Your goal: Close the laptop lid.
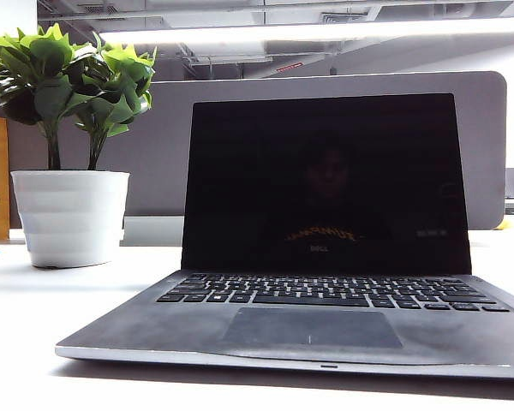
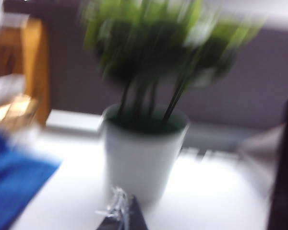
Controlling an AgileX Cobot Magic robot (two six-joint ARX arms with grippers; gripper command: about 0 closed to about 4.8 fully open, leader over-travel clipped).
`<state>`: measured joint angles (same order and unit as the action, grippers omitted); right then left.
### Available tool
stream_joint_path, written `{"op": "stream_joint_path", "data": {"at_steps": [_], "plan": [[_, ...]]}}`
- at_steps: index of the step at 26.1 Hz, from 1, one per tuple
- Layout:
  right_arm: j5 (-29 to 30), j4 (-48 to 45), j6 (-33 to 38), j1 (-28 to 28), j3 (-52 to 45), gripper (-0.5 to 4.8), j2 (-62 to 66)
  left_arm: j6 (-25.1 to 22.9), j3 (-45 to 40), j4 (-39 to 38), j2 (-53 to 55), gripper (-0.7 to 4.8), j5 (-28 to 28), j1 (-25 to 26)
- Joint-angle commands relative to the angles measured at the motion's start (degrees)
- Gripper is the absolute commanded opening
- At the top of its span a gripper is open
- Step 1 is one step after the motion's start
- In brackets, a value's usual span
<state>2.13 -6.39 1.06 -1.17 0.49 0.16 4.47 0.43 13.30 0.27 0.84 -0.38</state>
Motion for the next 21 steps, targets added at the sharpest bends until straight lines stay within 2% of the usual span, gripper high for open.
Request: {"op": "stream_joint_path", "data": {"at_steps": [1, 3, 7, 12, 17, 21], "plan": [[2.93, -6.40, 1.95, -0.11, 0.33, -0.01, -0.04, 2.08, 0.35, 13.44, -0.02, -0.05, 1.84, 0.07], [2.40, -6.36, 4.13, -0.09, 1.64, -0.01, -0.04, 2.29, 1.73, 15.06, 0.00, -0.05, 1.99, 0.07], [1.62, -5.73, 4.55, -0.09, 5.18, -0.01, 0.92, 2.86, 8.41, 9.38, 2.75, -0.05, 2.43, 0.07], [-0.87, -5.95, 4.52, -0.09, 9.20, -0.01, 6.49, 4.22, 14.82, 9.55, 15.47, -0.05, 2.64, 0.07], [-0.87, -11.54, 4.52, -0.09, 11.98, -0.01, 16.37, 11.93, 19.87, 17.90, 32.44, -0.05, 11.32, 0.02], [-0.94, -17.05, 4.50, -0.09, 14.60, -0.01, 25.64, 12.26, 25.79, 20.76, 46.23, -0.05, 17.57, 0.00]]}}
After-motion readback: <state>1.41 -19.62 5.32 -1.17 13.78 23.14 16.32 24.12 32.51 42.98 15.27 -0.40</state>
